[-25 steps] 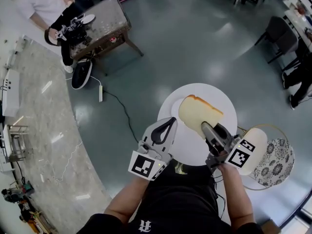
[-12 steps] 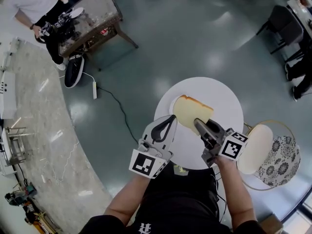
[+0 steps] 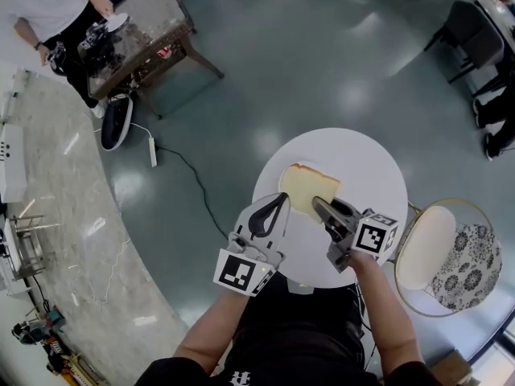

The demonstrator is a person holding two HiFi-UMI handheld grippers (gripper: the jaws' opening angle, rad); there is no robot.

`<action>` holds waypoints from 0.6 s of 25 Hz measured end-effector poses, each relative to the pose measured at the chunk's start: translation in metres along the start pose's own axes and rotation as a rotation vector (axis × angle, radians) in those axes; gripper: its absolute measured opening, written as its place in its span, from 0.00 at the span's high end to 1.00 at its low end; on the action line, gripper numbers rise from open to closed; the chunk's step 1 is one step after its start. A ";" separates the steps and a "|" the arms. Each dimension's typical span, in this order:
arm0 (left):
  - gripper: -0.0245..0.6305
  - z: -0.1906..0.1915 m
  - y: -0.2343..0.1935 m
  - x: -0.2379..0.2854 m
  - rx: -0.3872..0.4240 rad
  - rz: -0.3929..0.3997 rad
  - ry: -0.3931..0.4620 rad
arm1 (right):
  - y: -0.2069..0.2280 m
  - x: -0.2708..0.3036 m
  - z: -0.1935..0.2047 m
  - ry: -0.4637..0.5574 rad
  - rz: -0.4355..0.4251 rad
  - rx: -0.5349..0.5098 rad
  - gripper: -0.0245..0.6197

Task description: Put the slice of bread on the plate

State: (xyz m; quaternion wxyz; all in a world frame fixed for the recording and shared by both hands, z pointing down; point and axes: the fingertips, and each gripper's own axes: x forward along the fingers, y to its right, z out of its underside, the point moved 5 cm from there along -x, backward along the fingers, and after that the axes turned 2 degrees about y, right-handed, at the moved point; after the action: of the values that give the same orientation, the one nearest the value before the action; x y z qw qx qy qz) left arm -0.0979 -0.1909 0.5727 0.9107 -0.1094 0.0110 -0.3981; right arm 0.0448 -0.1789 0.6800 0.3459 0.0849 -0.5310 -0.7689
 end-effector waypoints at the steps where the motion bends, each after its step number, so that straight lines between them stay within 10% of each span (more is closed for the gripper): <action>1: 0.95 0.003 -0.002 0.001 -0.003 -0.001 -0.003 | 0.005 0.005 0.002 -0.011 0.004 0.005 0.82; 15: 0.95 0.030 -0.012 0.011 -0.036 -0.007 -0.028 | 0.044 0.024 0.017 -0.062 0.051 0.077 0.82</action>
State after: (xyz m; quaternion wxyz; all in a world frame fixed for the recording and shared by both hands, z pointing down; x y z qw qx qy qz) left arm -0.0956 -0.2009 0.6053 0.9073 -0.1315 0.0052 -0.3994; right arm 0.0385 -0.1897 0.7310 0.3454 0.0608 -0.5728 -0.7409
